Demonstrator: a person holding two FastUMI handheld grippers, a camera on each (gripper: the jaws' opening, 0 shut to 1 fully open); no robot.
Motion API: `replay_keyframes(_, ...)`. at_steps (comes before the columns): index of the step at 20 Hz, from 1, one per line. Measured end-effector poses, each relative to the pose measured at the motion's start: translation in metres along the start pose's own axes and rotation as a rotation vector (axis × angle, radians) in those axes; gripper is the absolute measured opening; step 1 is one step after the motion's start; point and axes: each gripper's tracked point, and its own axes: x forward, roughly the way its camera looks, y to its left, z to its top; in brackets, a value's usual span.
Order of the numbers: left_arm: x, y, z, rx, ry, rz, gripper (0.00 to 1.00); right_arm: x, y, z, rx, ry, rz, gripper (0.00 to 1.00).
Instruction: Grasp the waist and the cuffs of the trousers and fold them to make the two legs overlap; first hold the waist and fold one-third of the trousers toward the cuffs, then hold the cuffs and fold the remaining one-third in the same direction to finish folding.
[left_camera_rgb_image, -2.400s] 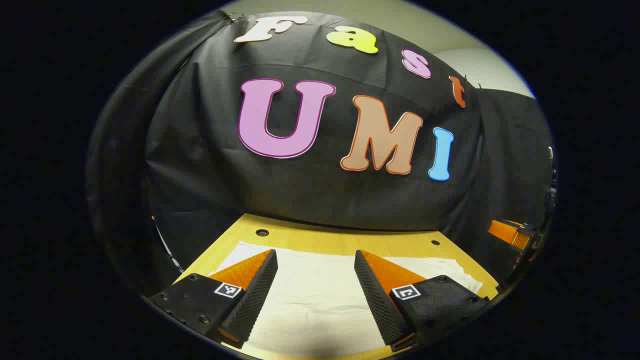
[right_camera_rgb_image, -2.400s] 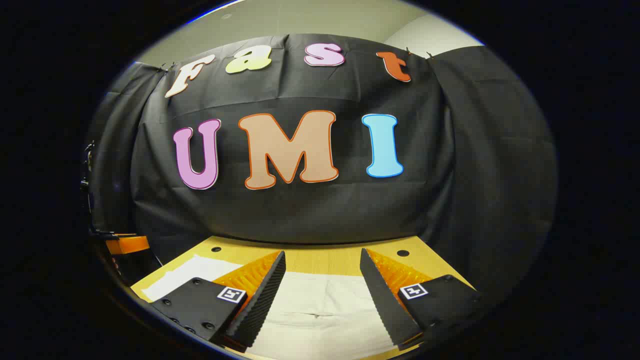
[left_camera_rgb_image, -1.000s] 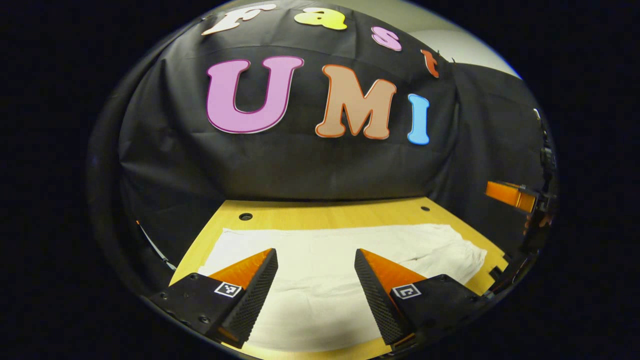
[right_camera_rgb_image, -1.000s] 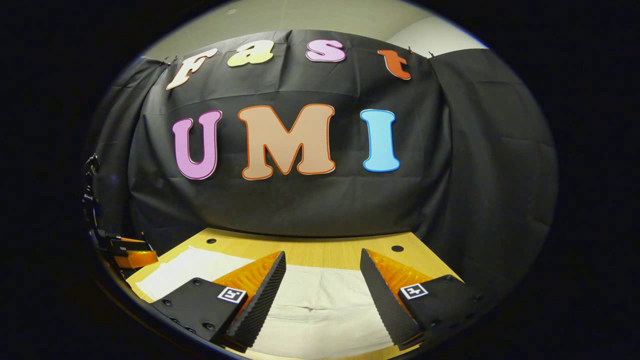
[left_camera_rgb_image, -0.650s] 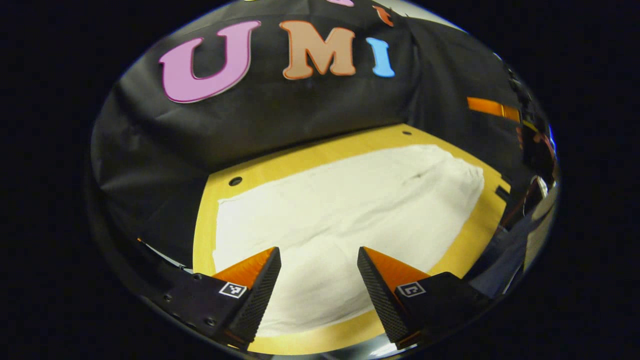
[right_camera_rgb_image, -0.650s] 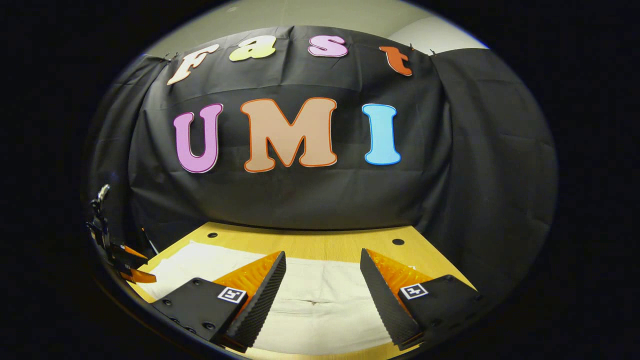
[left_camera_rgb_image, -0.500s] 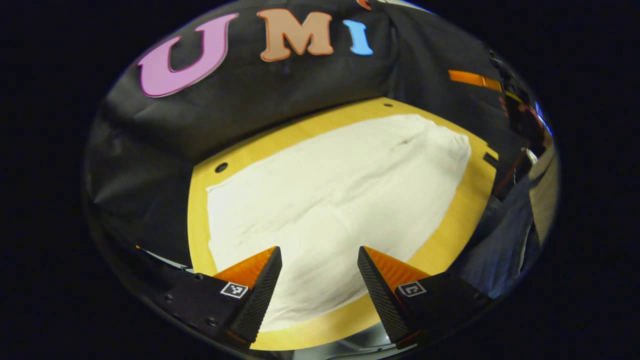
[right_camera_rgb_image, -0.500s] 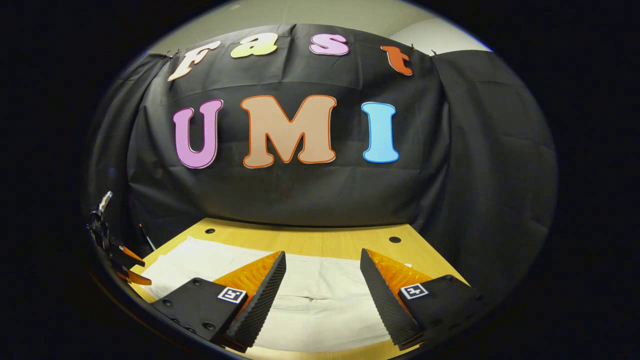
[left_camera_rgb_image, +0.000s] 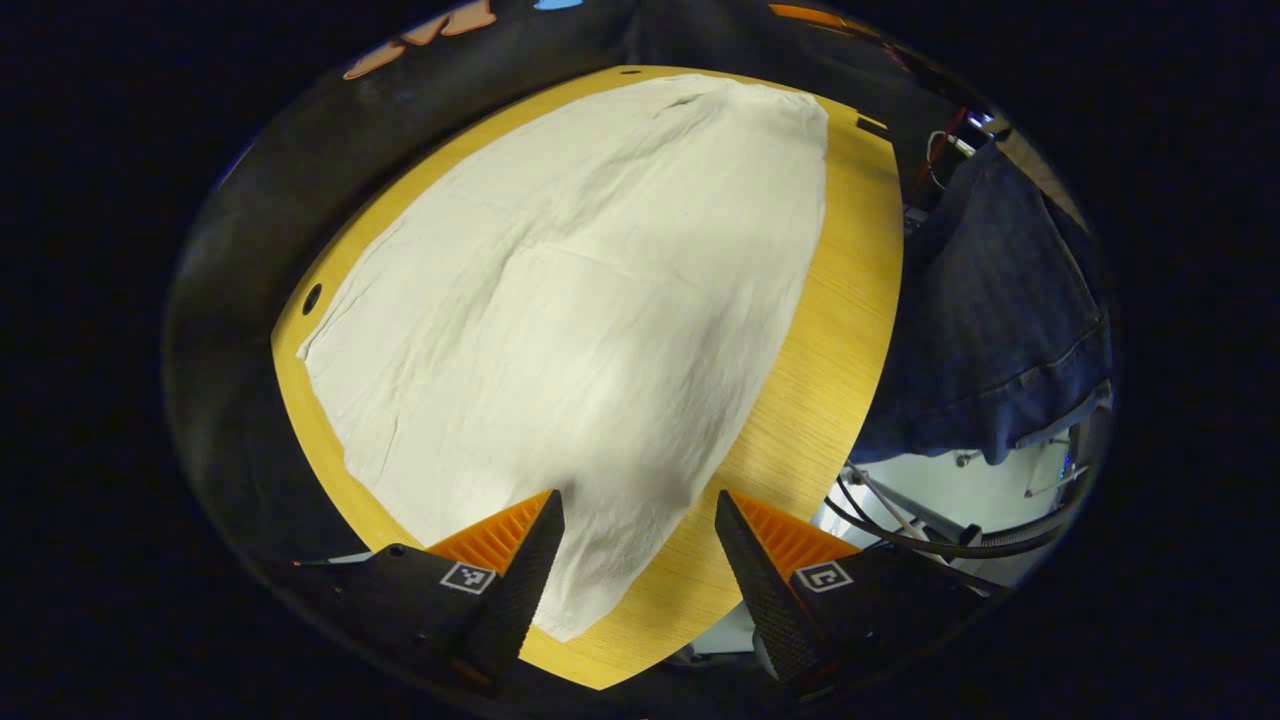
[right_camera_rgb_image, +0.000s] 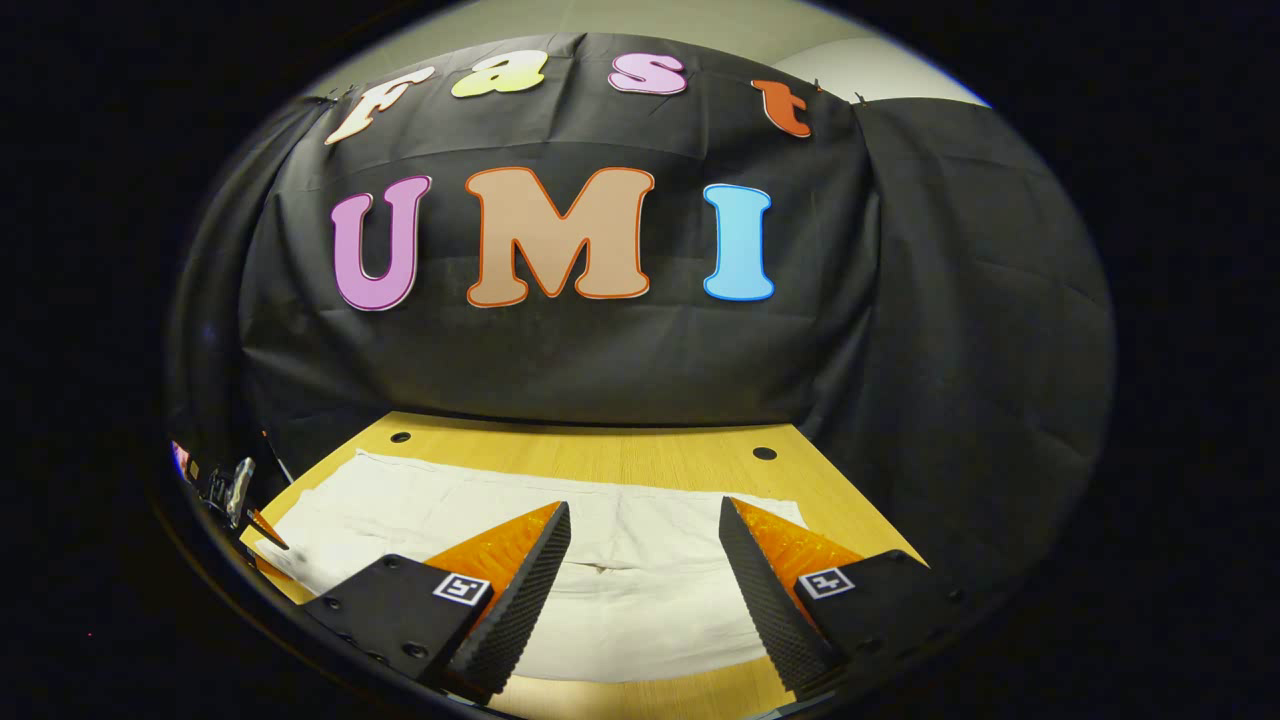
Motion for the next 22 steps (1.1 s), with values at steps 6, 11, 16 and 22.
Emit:
replay_keyframes(6,0.013,0.0,-0.018,0.107,0.089,-0.049,0.92,0.001,-0.009,-0.011,-0.002,0.027,-0.036,0.93)
replay_keyframes(11,0.016,-0.003,-0.023,0.122,0.124,-0.082,0.9,0.006,-0.01,-0.015,-0.013,0.042,-0.041,0.96)
replay_keyframes(16,0.015,-0.004,-0.024,0.137,0.165,-0.106,0.9,0.014,-0.006,-0.024,-0.024,0.07,-0.011,0.96)
replay_keyframes(22,0.02,-0.008,-0.025,0.147,0.198,-0.103,0.78,0.028,0.003,-0.028,-0.07,0.093,0.061,0.97)
